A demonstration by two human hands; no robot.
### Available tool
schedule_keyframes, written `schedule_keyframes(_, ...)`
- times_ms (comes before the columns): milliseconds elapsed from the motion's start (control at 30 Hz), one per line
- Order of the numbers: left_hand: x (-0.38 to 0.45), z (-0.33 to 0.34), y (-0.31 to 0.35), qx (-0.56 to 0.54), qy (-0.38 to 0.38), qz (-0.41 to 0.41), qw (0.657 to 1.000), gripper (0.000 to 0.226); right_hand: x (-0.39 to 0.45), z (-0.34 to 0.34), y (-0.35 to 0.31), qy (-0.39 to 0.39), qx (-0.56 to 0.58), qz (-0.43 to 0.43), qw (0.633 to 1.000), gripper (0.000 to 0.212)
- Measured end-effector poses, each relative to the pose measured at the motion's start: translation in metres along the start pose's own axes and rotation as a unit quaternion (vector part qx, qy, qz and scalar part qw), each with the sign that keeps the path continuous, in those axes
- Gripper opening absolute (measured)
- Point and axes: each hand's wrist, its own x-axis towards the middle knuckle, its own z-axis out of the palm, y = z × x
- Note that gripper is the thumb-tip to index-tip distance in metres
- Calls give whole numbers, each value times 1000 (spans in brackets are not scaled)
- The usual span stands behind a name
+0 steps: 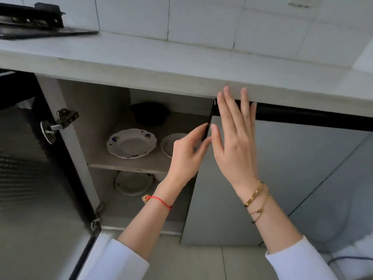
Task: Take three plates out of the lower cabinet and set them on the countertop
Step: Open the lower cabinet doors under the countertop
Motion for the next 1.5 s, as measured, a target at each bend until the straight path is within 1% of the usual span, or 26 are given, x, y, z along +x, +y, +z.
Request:
schedule_keyframes(133,-15,-4,8,-9,-4,12,1000,38,-11,-15,-6,-12,-25,-5,1000,49)
schedule_keyframes(300,-38,-5,17,-39,5,35,999,36,-31,-46,-11,-16,-25,-10,1000,48)
schedule_keyframes(533,-74,-5,34,-131,-33,45,990,40,-56,-94,-20,-6,-16,-19,1000,45)
schedule_keyframes(600,-82,-5,43,-152,-39,47,986,37,-62,-105,-23,1,-11,-16,1000,44)
schedule_keyframes(800,-110,2,70,-173,-78,82,978,40,-84,-144,-26,16,2,2,1000,40)
schedule_keyframes(933,-130,17,87,-158,-96,122,975,39,-102,-173,-22,20,-9,8,1000,41)
schedule_keyframes(1067,-148,37,109,-116,-117,200,966,45,-126,-204,-14,22,-41,27,999,46)
schedule_keyframes(1133,-156,49,118,-129,-134,233,955,52,-138,-221,-9,22,-58,37,997,48)
schedule_keyframes(1267,-172,76,132,-177,-171,263,933,60,-158,-255,0,23,-92,56,994,47)
schedule_keyframes(1367,-180,99,143,-183,-192,282,922,64,-171,-277,9,16,-104,78,991,46)
schedule_keyframes(1500,-191,131,156,-187,-226,290,911,64,-188,-302,21,10,-139,117,983,45)
